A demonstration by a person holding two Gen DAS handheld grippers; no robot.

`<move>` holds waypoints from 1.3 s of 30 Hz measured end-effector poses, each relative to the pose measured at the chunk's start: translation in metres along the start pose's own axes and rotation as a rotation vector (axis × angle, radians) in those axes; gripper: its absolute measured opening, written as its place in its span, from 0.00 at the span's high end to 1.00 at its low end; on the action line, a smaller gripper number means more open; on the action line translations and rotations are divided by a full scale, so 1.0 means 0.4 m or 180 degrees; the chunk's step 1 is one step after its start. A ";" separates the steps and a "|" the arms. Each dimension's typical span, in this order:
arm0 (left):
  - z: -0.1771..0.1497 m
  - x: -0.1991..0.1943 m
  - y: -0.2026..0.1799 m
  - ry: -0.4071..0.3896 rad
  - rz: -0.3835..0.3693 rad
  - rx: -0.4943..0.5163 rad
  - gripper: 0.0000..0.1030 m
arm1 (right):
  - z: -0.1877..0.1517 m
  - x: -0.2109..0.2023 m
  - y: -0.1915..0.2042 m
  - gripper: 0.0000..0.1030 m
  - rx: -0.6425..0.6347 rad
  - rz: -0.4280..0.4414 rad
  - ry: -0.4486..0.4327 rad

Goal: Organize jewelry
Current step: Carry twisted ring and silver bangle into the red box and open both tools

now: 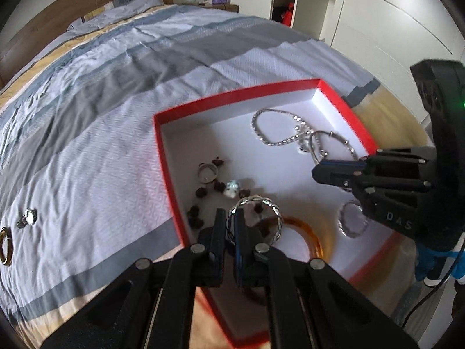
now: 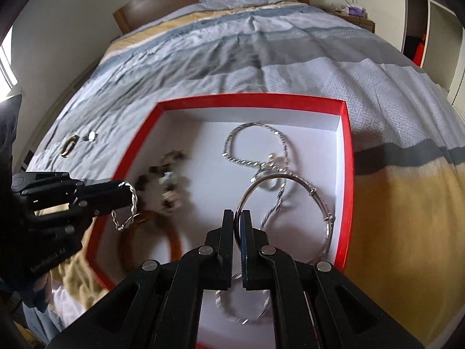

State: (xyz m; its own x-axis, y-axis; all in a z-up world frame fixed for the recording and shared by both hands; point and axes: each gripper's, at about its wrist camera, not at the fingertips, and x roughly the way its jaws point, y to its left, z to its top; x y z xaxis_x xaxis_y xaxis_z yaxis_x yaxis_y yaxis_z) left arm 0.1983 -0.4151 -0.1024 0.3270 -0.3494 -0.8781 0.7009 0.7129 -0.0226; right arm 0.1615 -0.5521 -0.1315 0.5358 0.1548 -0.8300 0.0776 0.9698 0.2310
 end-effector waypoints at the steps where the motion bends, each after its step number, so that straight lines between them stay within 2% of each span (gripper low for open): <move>1: 0.003 0.009 0.003 0.0012 0.0004 -0.0005 0.95 | 0.003 0.008 -0.001 0.96 -0.0032 -0.0013 0.0027; 6: 0.020 0.046 0.019 0.0024 0.0012 -0.0084 0.95 | 0.025 0.016 -0.006 0.96 -0.0109 -0.0013 0.0015; 14: 0.012 0.059 0.002 0.0057 0.0043 -0.0017 0.94 | 0.027 0.019 -0.005 0.95 -0.0169 -0.0005 0.0022; 19: 0.008 0.050 0.007 0.0077 -0.0029 -0.0097 0.93 | 0.015 0.009 0.001 0.89 -0.0169 -0.0017 0.0021; 22: 0.004 0.039 0.007 0.0069 -0.0064 -0.0135 0.88 | 0.009 -0.003 0.006 0.82 -0.0162 -0.0022 0.0004; 24: 0.002 0.027 0.007 0.0046 -0.0081 -0.0155 0.77 | 0.006 -0.016 0.007 0.77 -0.0143 -0.0020 -0.0027; 26: -0.001 0.012 0.011 0.0022 -0.0126 -0.0196 0.74 | 0.000 -0.037 0.007 0.72 -0.0109 -0.0035 -0.0072; 34: -0.027 -0.082 0.022 -0.0105 -0.0202 -0.0270 0.72 | -0.021 -0.122 0.016 0.72 0.0001 -0.0057 -0.0230; 39: -0.064 -0.187 0.038 -0.0272 -0.0099 -0.0325 0.63 | -0.044 -0.196 0.058 0.72 -0.0006 -0.0088 -0.0343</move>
State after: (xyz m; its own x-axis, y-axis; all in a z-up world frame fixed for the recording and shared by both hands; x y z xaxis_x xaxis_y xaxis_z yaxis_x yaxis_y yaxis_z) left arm 0.1683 -0.3626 -0.0490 0.3620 -0.4198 -0.8323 0.6448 0.7575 -0.1017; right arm 0.1063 -0.5384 -0.0700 0.6207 0.1070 -0.7767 0.0921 0.9738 0.2077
